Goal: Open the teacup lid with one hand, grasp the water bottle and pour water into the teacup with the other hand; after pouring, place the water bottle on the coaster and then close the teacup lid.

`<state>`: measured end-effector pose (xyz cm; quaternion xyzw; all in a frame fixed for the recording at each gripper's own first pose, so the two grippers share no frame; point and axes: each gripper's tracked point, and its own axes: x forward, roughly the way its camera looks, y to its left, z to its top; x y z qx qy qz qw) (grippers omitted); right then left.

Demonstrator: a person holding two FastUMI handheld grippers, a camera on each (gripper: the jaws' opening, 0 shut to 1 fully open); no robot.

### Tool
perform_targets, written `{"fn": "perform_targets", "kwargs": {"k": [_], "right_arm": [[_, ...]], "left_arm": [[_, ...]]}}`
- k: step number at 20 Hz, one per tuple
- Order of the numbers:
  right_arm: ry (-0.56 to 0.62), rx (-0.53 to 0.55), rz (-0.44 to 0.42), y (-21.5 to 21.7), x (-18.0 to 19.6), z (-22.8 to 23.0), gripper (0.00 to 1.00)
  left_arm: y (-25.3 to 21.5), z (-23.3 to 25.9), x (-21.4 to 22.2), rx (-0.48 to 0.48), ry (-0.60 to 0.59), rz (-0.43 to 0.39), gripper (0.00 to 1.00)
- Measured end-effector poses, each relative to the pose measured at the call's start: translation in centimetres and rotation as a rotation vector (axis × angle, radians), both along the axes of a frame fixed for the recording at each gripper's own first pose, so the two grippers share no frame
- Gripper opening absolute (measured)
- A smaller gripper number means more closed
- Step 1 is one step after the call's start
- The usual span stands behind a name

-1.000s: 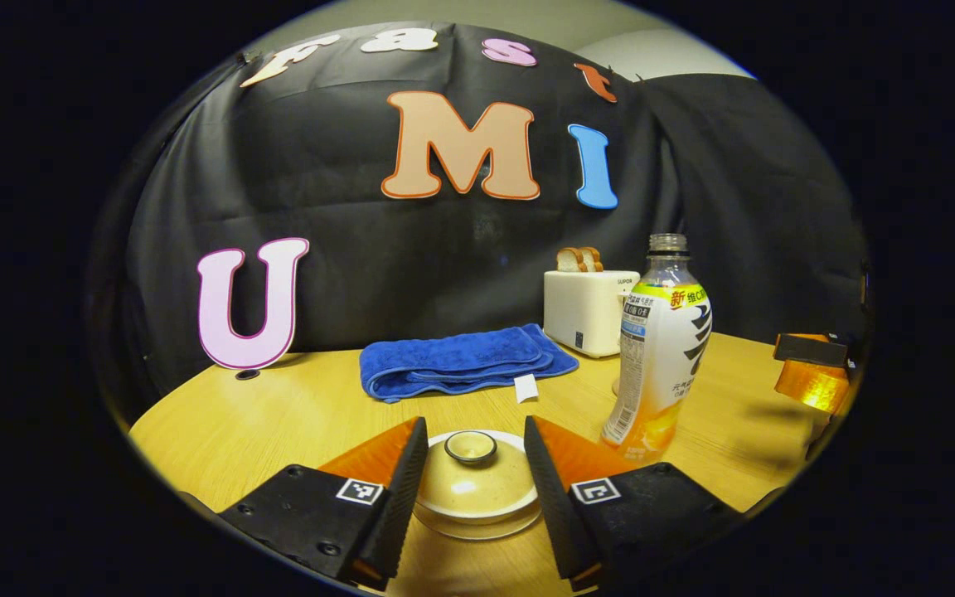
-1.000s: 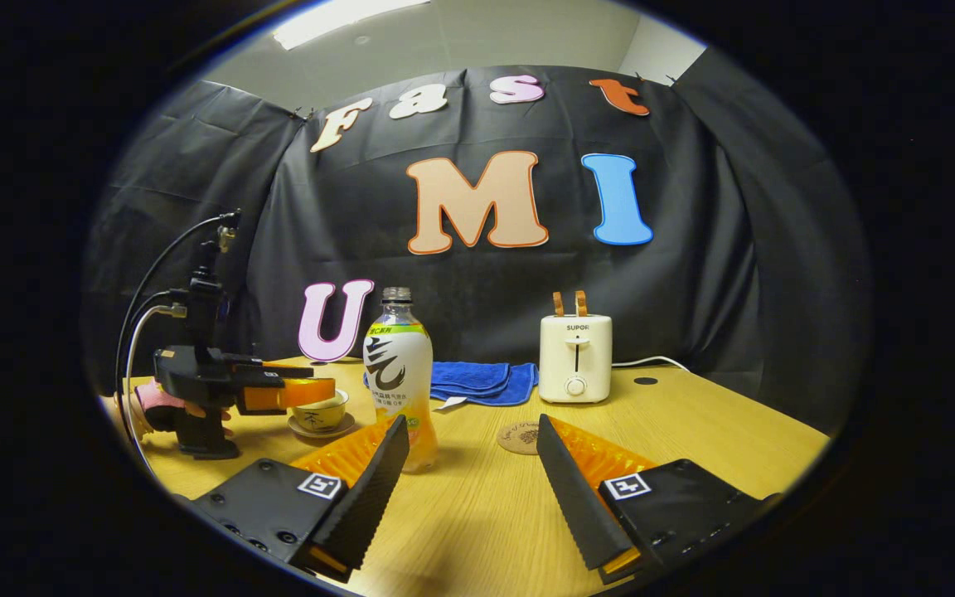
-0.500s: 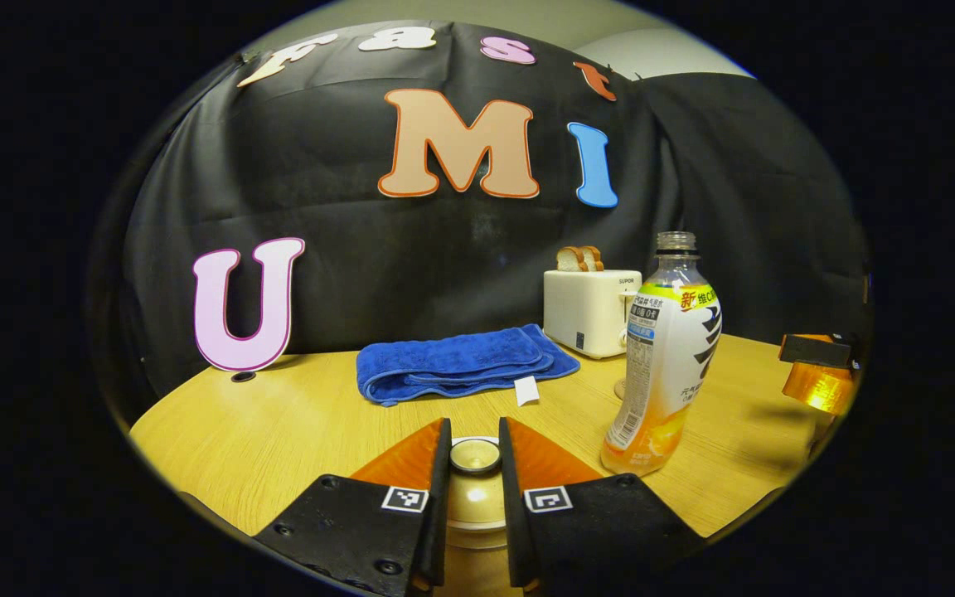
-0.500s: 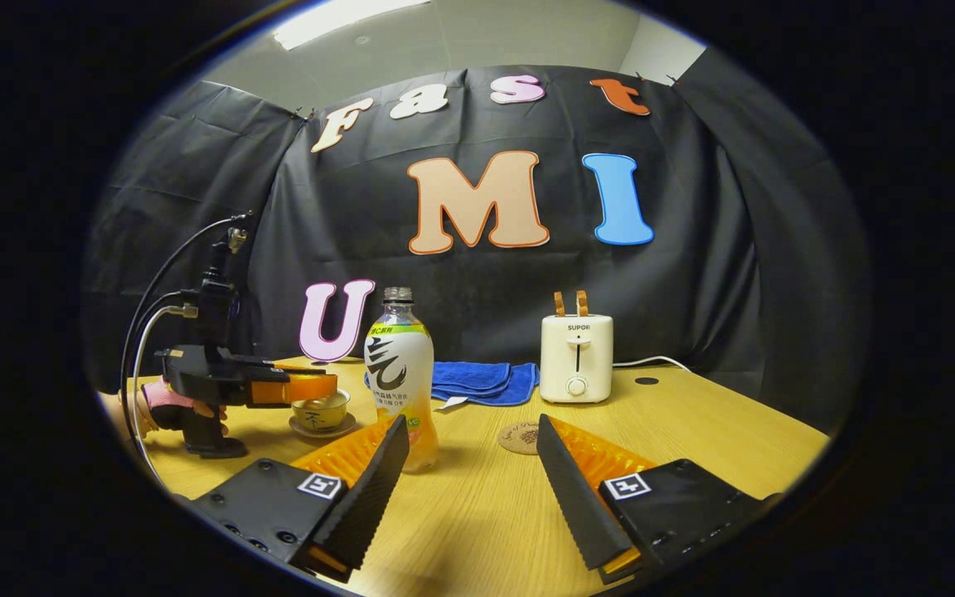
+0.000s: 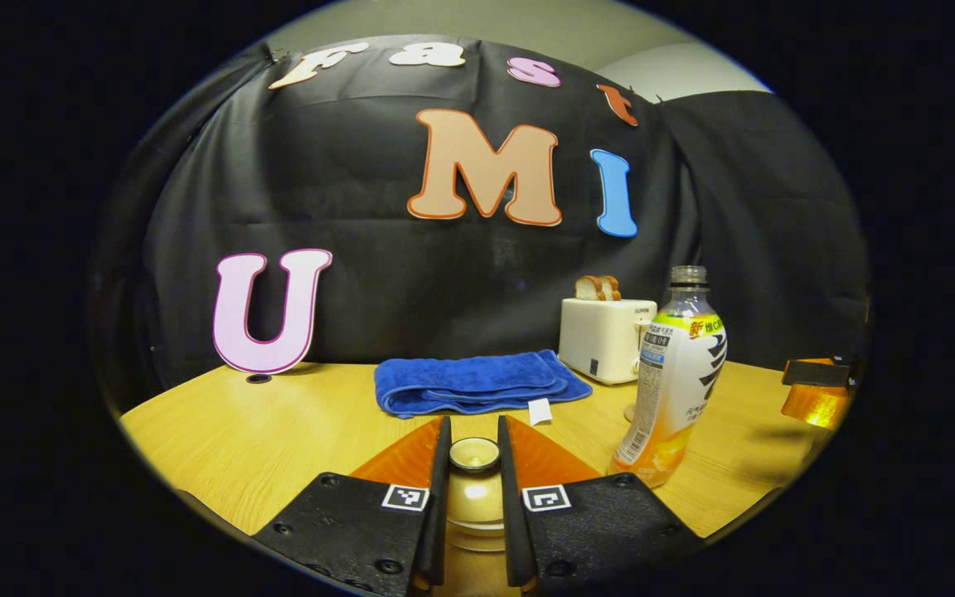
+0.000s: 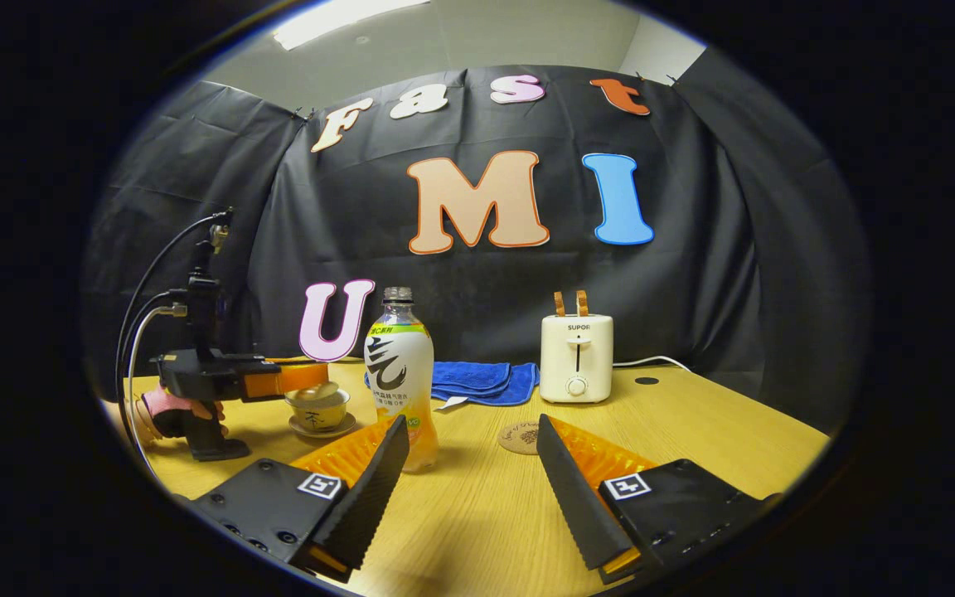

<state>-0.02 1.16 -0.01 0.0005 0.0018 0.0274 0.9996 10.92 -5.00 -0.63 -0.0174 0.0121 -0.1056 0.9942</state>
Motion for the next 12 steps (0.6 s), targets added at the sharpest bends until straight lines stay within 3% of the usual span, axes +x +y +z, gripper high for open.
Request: {"fn": "perform_targets", "kwargs": {"k": [2,5,7,8,12], "right_arm": [[0.000,0.001,0.007,0.1,0.0,-0.1,0.95],[0.002,0.002,0.042,0.9,0.1,-0.1,1.00],[0.004,0.003,0.059,1.3,0.5,-0.1,0.94],[0.007,0.004,0.070,1.7,0.8,-0.2,1.00],[0.010,0.007,0.122,3.6,2.6,-0.4,0.98]], "left_arm": [[1.1,0.1,-0.2,0.001,-0.014,0.037,0.26],[2.5,0.1,-0.9,0.026,-0.025,0.066,0.24],[3.7,0.0,-1.7,0.033,-0.020,0.092,0.26],[4.3,0.3,-2.2,0.031,-0.028,0.103,0.27],[6.9,0.3,-4.0,0.037,-0.026,0.165,0.26]]}}
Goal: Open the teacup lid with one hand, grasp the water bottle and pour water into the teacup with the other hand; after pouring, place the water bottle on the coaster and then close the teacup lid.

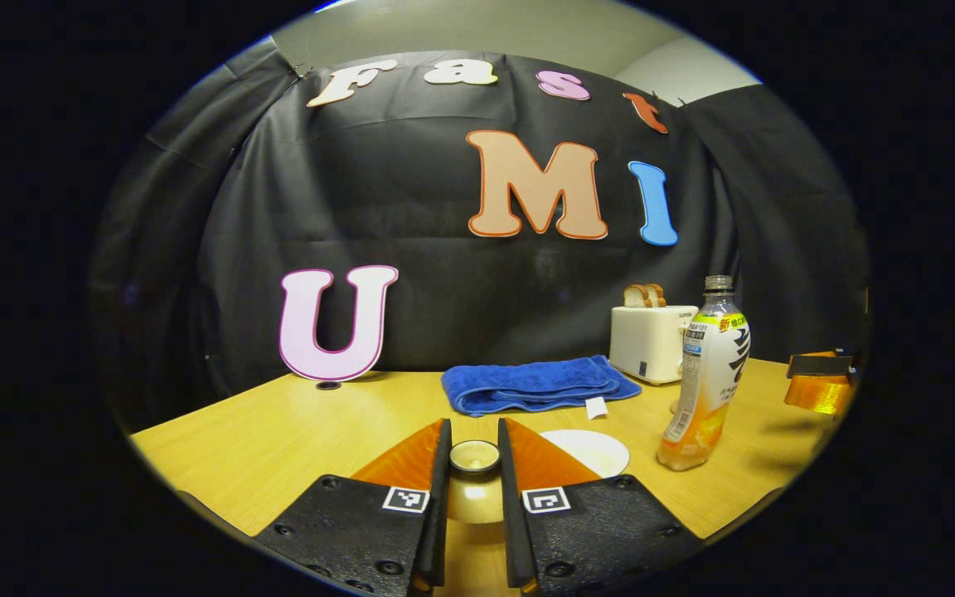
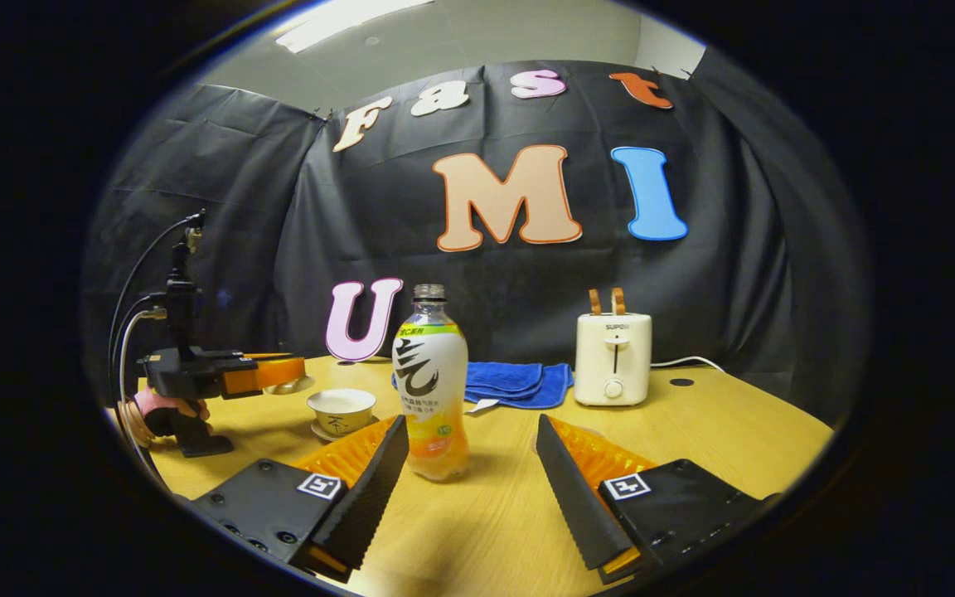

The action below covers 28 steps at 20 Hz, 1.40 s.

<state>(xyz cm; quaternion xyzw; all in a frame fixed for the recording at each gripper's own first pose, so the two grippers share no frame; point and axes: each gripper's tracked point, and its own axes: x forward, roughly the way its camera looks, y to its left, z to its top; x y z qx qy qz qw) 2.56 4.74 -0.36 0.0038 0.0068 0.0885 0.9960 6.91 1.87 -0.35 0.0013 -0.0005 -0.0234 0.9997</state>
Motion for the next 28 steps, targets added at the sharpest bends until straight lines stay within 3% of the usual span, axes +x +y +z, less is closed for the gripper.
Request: {"fn": "perform_targets", "kwargs": {"k": [3,6,7,9,12,14,21,25,28], "right_arm": [[0.002,0.001,0.018,1.4,1.6,-0.1,1.00],[0.005,0.001,0.033,2.8,3.0,-0.2,0.94],[0.008,0.001,0.041,3.2,3.4,-0.3,1.00],[0.014,0.001,0.049,3.9,4.2,-0.5,0.94],[0.033,-0.002,0.041,4.4,5.2,-0.7,1.00],[0.061,-0.010,0.023,4.5,6.0,-1.3,0.94],[0.123,-0.029,-0.027,5.0,8.6,-2.3,0.98],[0.142,-0.041,-0.053,4.9,9.4,-2.7,0.76],[0.127,-0.083,-0.056,5.3,9.2,-2.6,0.70]], "left_arm": [[1.8,0.0,-1.5,0.000,-0.001,0.039,0.26],[3.4,0.1,-3.0,0.003,-0.004,0.065,0.26],[3.9,0.0,-3.5,0.004,-0.004,0.073,0.26],[5.2,0.1,-4.2,0.004,-0.004,0.095,0.26],[6.8,0.1,-5.0,0.005,-0.004,0.131,0.26],[6.9,0.0,-5.0,0.003,0.001,0.125,0.26],[6.9,0.0,-5.0,0.005,0.001,0.117,0.26],[6.9,-0.1,-5.3,0.004,0.000,0.117,0.26],[6.9,0.0,-5.3,0.004,0.001,0.117,0.26]]}}
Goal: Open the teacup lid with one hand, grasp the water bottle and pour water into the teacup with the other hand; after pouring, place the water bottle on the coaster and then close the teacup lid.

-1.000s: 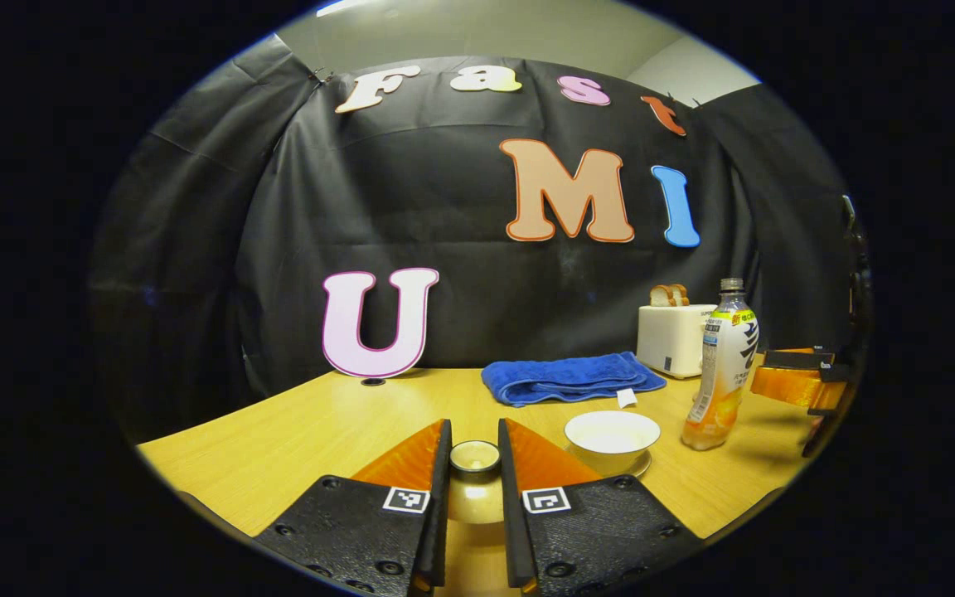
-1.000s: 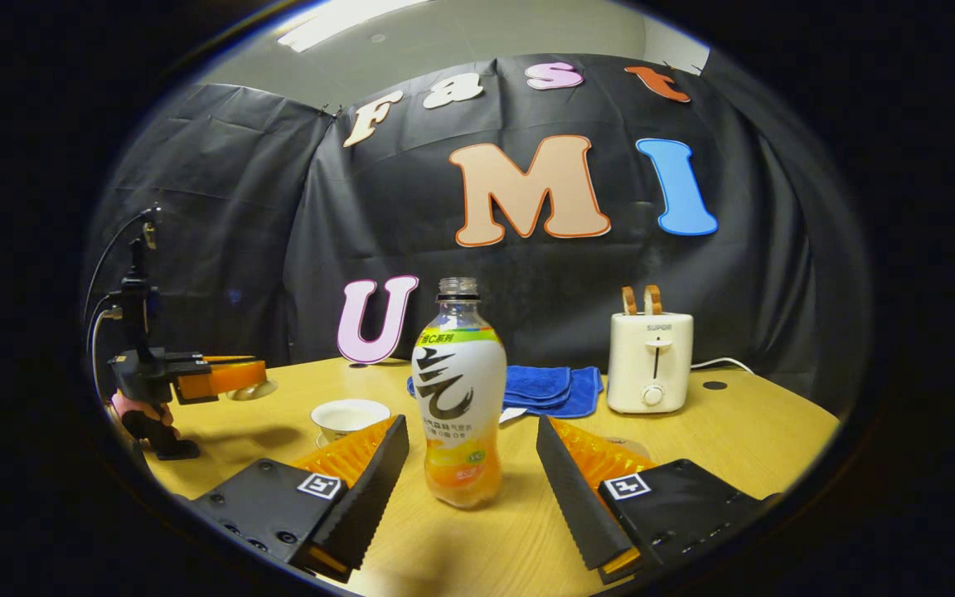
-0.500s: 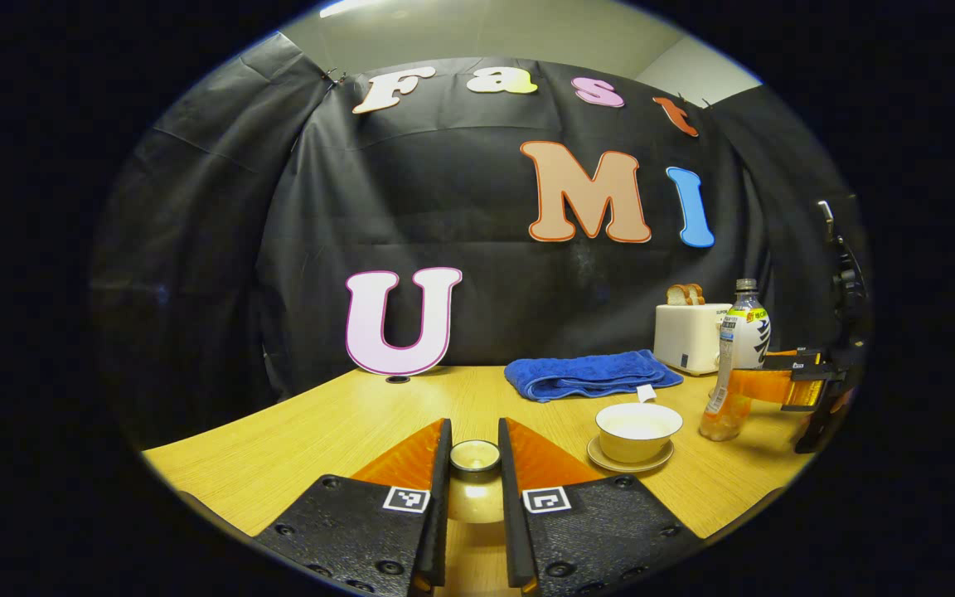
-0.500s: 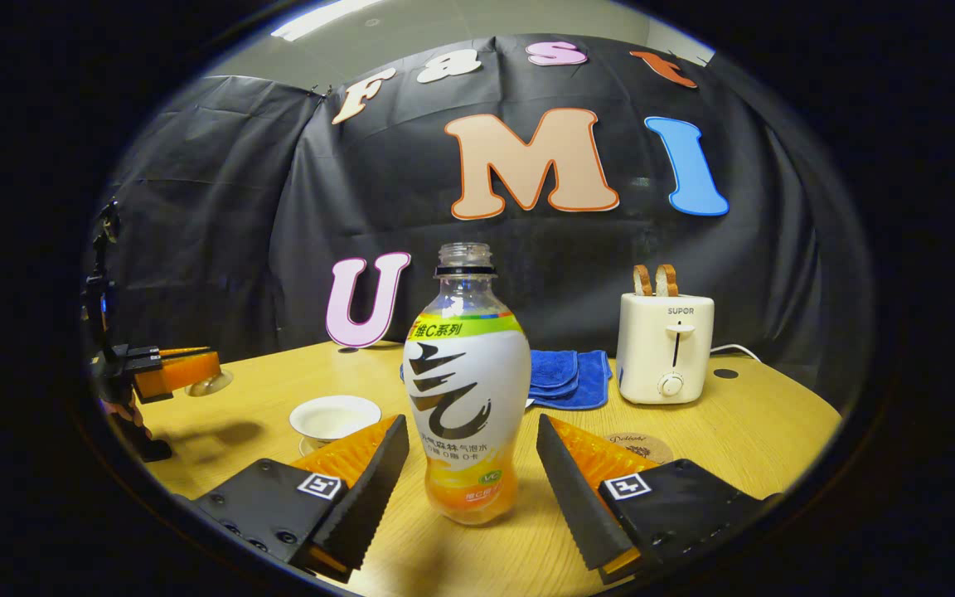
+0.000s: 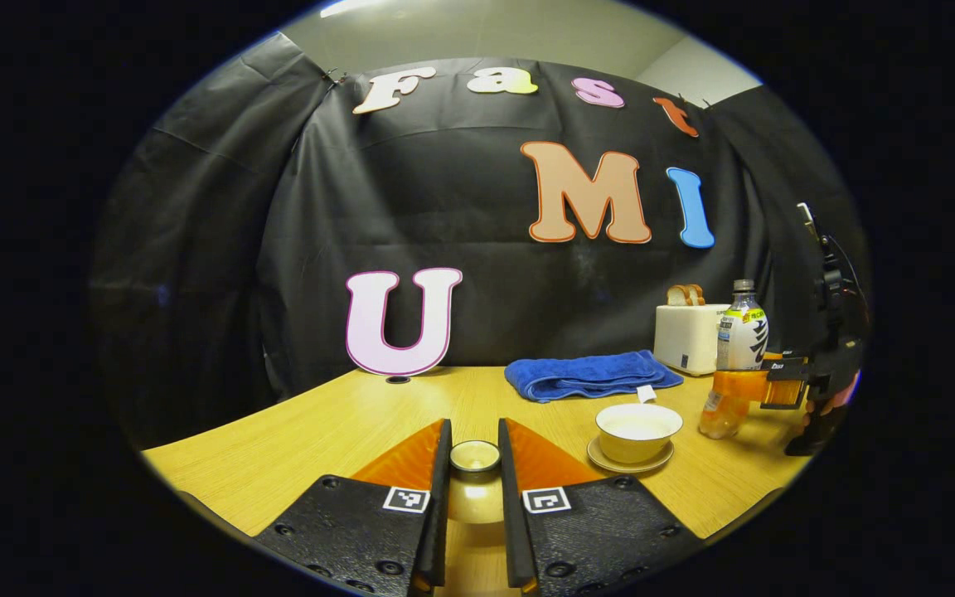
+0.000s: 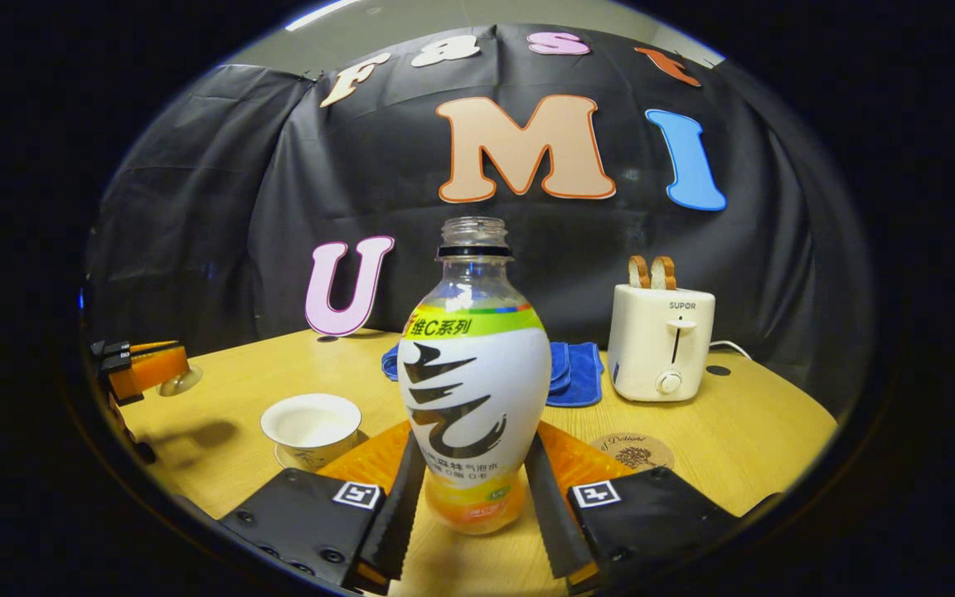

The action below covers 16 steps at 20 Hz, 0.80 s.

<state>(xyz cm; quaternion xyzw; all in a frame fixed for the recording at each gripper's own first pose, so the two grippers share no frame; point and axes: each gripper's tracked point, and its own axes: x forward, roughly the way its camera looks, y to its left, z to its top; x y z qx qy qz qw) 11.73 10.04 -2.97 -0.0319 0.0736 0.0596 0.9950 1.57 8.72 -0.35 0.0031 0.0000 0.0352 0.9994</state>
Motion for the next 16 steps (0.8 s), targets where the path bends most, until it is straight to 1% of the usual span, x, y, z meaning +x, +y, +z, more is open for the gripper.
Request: {"fn": "perform_targets", "kwargs": {"k": [1,2,4,5,7,12,14,16], "right_arm": [[-0.006,-0.039,0.003,0.2,-0.1,0.1,0.68],[-0.018,-0.092,-0.014,-0.1,-0.2,0.4,0.65],[-0.044,-0.171,-0.018,0.0,-0.6,1.2,0.58],[-0.060,-0.219,-0.022,0.1,-0.7,1.9,0.58],[-0.104,-0.337,-0.026,0.3,-0.8,3.9,0.58],[-0.198,-0.689,-0.024,0.5,-0.4,8.2,0.58],[-0.221,-0.842,-0.025,0.5,-0.9,8.5,0.58],[-0.220,-0.998,-0.018,0.4,-0.5,7.9,0.58]], "left_arm": [[-0.1,0.1,0.0,0.000,-0.001,0.000,0.26],[-0.2,0.2,0.1,0.000,0.001,0.001,0.26],[-0.1,0.1,0.1,-0.001,0.002,0.001,0.26],[-0.1,0.1,0.0,-0.001,0.002,0.001,0.27],[0.1,-0.3,-0.1,-0.001,0.002,0.001,0.26],[-0.1,-0.2,0.2,-0.005,-0.002,0.000,0.26],[-0.2,-0.3,0.3,-0.006,-0.003,0.000,0.26],[-0.2,-0.3,0.3,-0.007,-0.003,0.000,0.26]]}}
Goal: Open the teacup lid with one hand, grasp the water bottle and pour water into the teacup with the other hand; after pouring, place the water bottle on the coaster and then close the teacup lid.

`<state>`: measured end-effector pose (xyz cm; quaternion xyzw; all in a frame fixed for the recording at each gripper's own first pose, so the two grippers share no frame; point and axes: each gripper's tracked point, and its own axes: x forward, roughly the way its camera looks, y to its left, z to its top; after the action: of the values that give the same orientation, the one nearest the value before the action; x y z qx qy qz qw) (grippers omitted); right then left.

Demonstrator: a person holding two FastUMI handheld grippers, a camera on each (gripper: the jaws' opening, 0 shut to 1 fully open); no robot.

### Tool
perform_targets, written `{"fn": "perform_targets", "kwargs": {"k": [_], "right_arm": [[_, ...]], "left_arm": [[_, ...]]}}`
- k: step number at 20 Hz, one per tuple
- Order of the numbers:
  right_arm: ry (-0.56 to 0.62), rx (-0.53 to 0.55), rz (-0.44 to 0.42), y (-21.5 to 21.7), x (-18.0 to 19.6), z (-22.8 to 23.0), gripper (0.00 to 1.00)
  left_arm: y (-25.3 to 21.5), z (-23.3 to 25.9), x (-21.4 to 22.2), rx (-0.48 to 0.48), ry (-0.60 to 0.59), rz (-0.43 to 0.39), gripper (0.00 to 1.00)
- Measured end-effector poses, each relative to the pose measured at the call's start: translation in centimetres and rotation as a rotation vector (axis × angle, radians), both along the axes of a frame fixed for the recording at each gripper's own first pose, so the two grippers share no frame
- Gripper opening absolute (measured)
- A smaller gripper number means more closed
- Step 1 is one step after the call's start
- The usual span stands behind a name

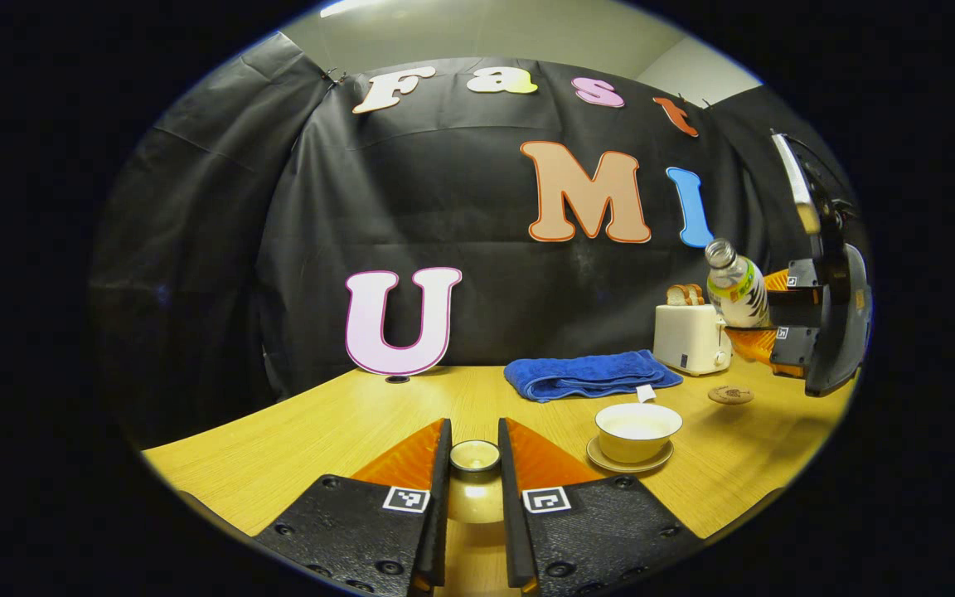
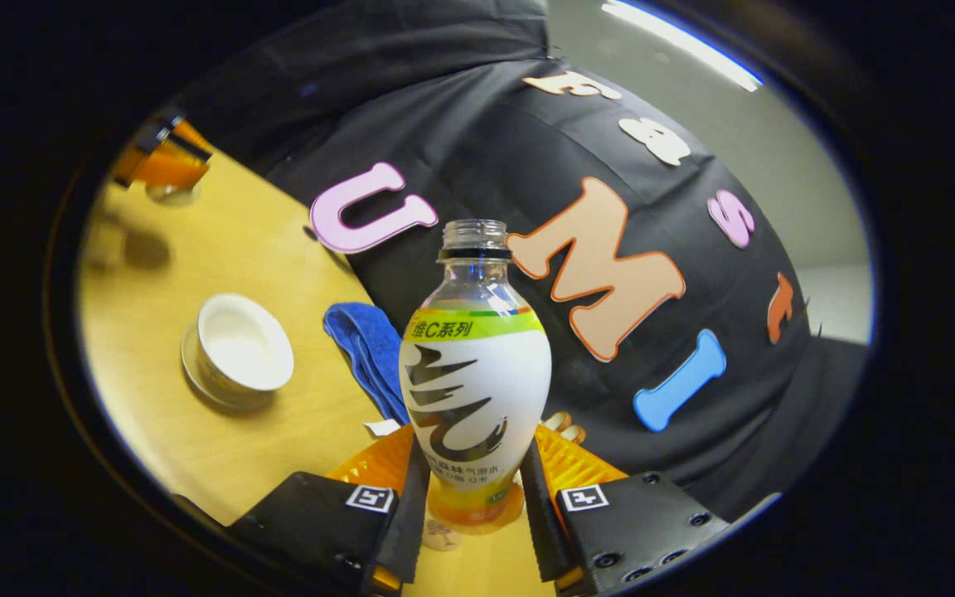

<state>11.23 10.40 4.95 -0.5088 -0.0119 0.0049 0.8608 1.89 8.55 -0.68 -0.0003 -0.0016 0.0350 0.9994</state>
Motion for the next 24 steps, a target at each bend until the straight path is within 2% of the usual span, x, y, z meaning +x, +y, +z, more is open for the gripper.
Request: {"fn": "perform_targets", "kwargs": {"k": [6,12,18,24], "right_arm": [[-0.010,-0.357,0.003,-0.6,1.5,-2.9,0.58],[-0.069,-0.598,0.004,-0.9,2.9,-3.9,0.58],[-0.133,-0.756,0.040,0.2,3.0,-4.0,0.58],[-0.152,-0.845,0.068,0.9,3.4,-3.9,0.57]], "left_arm": [[0.0,-0.1,0.0,-0.001,-0.001,-0.001,0.26],[0.0,-0.2,0.1,-0.002,-0.003,-0.001,0.26],[0.0,-0.3,0.1,-0.003,-0.003,-0.002,0.26],[-0.1,-0.4,0.2,-0.005,-0.004,0.000,0.26]]}}
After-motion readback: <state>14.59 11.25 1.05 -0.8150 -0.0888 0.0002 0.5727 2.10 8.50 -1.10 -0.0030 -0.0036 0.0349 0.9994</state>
